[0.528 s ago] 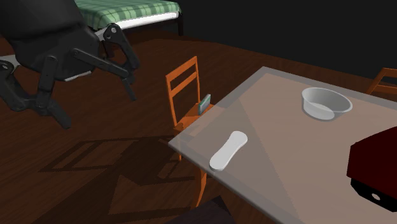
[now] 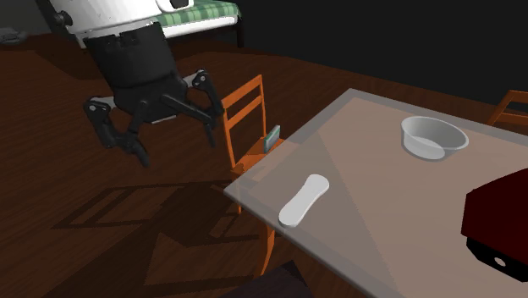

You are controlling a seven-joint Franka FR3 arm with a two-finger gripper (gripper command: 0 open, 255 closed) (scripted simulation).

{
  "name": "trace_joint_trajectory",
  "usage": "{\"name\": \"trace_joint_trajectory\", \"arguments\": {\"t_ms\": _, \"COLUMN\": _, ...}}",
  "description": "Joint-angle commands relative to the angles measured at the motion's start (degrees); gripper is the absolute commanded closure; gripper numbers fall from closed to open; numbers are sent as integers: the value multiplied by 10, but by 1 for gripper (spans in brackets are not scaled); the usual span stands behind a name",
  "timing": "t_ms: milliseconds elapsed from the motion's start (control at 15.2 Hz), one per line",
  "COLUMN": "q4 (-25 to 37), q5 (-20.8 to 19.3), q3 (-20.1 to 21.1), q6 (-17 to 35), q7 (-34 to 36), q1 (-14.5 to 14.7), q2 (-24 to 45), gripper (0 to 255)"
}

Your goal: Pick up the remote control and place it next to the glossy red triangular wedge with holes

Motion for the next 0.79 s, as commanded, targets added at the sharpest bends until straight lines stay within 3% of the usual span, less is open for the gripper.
{"name": "trace_joint_trajectory", "arguments": {"t_ms": 0, "q4": -17, "q5": -6, "q3": -14, "q6": 41, "q7": 15, "q1": -17, "q2": 19, "gripper": 0}}
{"name": "trace_joint_trajectory", "arguments": {"t_ms": 726, "q4": -43, "q5": -20, "q3": -84, "q6": 241, "q7": 96, "q1": -97, "q2": 171, "gripper": 0}}
